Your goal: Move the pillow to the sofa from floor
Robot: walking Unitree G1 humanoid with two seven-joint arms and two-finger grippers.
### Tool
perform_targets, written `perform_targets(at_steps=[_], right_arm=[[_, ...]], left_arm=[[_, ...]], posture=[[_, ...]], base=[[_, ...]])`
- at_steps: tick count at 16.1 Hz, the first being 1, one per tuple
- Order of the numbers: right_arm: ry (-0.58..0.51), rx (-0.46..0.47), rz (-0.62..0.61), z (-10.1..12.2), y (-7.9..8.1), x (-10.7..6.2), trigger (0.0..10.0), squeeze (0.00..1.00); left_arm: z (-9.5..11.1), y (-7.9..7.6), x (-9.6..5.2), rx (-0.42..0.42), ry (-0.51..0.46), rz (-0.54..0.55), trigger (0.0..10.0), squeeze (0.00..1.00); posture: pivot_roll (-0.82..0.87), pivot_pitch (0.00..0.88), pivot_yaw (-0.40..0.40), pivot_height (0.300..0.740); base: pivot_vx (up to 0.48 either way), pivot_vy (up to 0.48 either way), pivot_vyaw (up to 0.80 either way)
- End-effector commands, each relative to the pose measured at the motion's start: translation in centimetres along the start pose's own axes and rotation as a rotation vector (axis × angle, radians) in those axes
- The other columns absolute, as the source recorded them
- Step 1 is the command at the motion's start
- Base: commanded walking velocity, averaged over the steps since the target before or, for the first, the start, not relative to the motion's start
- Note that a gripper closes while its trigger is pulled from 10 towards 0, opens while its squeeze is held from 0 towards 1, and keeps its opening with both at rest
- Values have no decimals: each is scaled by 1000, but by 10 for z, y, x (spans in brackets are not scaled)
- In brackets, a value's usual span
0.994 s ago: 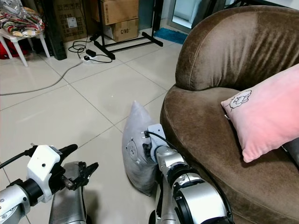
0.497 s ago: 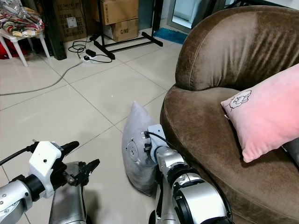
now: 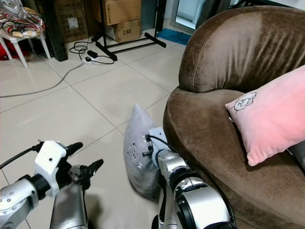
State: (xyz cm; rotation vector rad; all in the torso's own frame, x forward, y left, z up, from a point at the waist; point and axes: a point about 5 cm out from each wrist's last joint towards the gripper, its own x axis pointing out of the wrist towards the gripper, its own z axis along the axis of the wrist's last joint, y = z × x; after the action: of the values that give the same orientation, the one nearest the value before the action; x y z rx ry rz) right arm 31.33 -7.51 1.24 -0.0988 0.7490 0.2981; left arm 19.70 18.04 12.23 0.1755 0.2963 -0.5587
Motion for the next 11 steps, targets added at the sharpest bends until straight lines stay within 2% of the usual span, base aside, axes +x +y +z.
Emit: perform_targets(at_steps=[1,5,7,8,9,10,11], right_arm=[[-5,18,4,5,0,0,0,0],[-100,55,69,23,4,-1,0,0],[-228,176,143,41,0,-5,0,0],[-259,181,151,45,-2,-6,0,0],[-348,222,160,58,-10,-11,0,0],[-450,355,122,76,-29,-22,0,0],[-470,379,108,80,-34,-25,0,0]], left_arm=[[1,0,2,9,-5,3,10000,0],[2,5,8,19,-30,48,10000,0],[2,10,14,6,-57,122,10000,0],[3,11,14,4,-61,139,10000,0],[3,15,13,15,-64,192,10000,0],[9,24,8,35,-101,294,10000,0],[11,26,6,38,-110,317,10000,0]], posture=[[122,0,-94,425],[113,0,-77,425],[92,0,-51,425],[91,0,-49,425],[91,0,-52,425],[88,0,-52,425],[81,0,-50,425]], base=[[0,0,0],[0,0,0],[0,0,0],[0,0,0],[0,0,0],[0,0,0],[0,0,0]])
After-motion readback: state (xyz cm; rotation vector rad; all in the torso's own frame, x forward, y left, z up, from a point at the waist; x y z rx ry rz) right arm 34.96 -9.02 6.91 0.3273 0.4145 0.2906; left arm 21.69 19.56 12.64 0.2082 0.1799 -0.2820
